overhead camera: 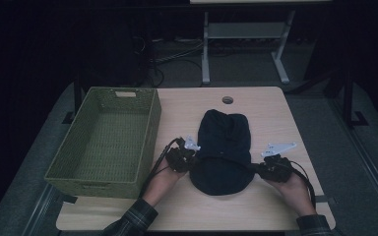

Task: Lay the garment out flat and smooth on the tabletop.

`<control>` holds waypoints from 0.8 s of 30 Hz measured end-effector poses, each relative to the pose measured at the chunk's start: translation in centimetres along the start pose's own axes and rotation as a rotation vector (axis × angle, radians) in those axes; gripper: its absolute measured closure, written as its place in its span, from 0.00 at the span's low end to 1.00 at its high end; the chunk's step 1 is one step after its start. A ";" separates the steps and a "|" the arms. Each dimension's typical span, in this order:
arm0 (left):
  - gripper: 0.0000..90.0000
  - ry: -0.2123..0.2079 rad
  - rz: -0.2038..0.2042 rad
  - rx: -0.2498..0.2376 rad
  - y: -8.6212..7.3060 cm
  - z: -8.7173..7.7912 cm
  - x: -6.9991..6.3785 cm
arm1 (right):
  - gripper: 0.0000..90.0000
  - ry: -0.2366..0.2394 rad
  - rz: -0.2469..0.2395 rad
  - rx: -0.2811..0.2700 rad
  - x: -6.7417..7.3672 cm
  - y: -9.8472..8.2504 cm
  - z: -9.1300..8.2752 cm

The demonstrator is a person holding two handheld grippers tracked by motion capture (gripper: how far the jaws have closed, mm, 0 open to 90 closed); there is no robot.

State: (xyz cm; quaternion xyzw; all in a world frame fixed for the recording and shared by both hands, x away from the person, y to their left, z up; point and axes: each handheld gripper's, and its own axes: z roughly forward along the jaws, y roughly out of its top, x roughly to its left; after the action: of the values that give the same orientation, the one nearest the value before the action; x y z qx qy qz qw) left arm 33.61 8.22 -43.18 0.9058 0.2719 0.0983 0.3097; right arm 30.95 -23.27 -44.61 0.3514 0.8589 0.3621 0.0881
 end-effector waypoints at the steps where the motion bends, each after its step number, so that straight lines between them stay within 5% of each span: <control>1: 0.93 0.000 0.003 -0.004 -0.3 -0.1 -0.3 | 0.96 0.002 0.002 0.000 0.2 -0.1 -0.1; 13: 0.90 -0.119 -0.019 -0.017 -4.2 -1.6 -3.4 | 0.96 0.053 -0.014 -0.003 3.1 -2.7 -1.6; 24: 0.88 -0.166 -0.011 -0.011 -5.7 -2.2 -5.8 | 0.95 0.083 -0.017 0.002 5.3 -5.3 -2.8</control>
State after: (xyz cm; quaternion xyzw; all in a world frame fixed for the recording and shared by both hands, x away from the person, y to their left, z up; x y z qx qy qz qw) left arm 25.53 9.87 -44.97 0.9077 0.2497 0.0228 0.3366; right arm 23.02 -23.87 -45.61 0.3289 0.8650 0.3749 0.0551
